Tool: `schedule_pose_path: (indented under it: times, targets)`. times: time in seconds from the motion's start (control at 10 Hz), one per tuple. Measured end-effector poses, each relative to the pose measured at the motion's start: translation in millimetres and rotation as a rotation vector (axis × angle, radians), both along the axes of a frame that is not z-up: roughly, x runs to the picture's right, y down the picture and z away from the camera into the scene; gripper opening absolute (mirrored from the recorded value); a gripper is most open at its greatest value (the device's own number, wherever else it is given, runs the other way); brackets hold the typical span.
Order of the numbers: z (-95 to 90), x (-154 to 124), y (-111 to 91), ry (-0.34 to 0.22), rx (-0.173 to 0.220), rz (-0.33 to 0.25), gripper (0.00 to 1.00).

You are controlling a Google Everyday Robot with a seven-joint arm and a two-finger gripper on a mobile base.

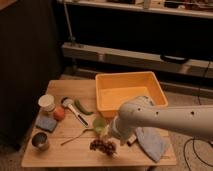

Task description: Place grapes in paper cup

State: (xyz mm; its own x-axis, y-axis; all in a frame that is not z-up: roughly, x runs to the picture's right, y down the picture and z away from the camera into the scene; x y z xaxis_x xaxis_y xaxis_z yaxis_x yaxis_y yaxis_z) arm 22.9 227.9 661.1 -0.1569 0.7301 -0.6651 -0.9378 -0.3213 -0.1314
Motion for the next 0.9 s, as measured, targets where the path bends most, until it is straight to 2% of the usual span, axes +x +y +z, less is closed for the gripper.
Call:
schedule_pose_path:
  times: [0.3, 0.5, 0.7, 0.9]
  targets:
    - [-0.2, 0.4, 0.1, 0.002, 0.001, 0.001, 0.65]
    - [0.6, -1.8, 3.4, -0.008, 0.025, 0.009, 0.65]
    - [14.3, -3.0, 17.7, -0.026, 0.041, 0.015, 0.65]
    - [30.7, -3.6, 31.4, -0.042, 0.033, 0.010, 0.65]
